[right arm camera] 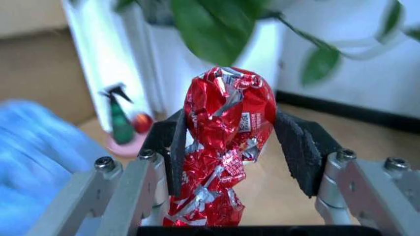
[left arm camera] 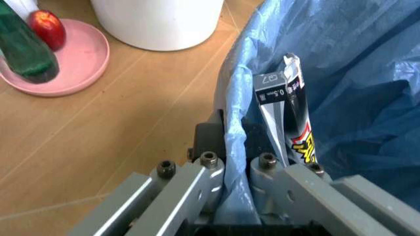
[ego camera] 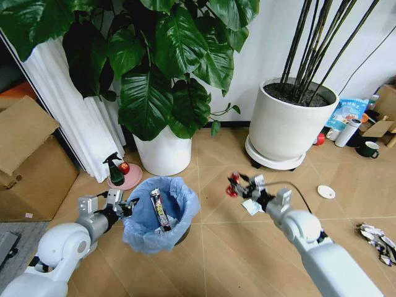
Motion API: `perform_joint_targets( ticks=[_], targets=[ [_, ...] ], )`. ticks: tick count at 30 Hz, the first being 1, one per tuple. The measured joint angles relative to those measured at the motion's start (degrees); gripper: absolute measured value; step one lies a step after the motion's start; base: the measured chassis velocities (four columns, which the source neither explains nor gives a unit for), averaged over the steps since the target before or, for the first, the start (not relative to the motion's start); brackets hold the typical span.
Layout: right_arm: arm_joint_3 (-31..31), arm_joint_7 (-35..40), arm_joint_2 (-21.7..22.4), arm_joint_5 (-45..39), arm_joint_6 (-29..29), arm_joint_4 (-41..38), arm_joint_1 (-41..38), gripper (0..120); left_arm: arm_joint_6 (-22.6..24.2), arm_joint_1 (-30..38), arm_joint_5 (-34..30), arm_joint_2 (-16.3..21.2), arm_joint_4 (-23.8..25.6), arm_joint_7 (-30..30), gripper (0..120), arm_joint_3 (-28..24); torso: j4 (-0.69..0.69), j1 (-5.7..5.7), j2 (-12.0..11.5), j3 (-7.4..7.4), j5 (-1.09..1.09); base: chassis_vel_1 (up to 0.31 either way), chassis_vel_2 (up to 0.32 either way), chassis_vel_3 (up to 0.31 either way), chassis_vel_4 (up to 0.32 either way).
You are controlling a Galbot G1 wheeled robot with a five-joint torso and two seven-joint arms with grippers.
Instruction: Pick up the trash bin and place the garbage on the floor into it.
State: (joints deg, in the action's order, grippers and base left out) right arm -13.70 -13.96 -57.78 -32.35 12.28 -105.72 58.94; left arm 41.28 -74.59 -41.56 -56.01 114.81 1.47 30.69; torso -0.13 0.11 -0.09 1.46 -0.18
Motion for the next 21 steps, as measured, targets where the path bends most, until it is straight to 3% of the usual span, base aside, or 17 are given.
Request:
perform_joint_targets(
  ticks=[10,16,21],
  targets=[
    [12.2,1.5,2.7,-8.2,2.5,-5.0,-12.0,44,0.4,3.1,0.3,-0.1,-2.0,0.2,0,-3.1,-0.01,0.00,0.0,0.00,0.00,0.000,0.000,0.000,0.000],
    [22.4,1.5,1.1,-8.3,2.8,-3.3,-19.5,44,0.6,5.9,0.3,0.0,-3.2,0.2,0,-5.5,0.02,0.00,0.0,0.00,0.00,0.000,0.000,0.000,0.000],
    [26.4,1.8,1.4,-7.2,2.9,-3.1,-19.7,44,0.7,7.1,0.3,0.0,-3.9,0.1,0,-6.4,0.00,0.00,0.0,0.00,0.00,0.000,0.000,0.000,0.000]
  ],
)
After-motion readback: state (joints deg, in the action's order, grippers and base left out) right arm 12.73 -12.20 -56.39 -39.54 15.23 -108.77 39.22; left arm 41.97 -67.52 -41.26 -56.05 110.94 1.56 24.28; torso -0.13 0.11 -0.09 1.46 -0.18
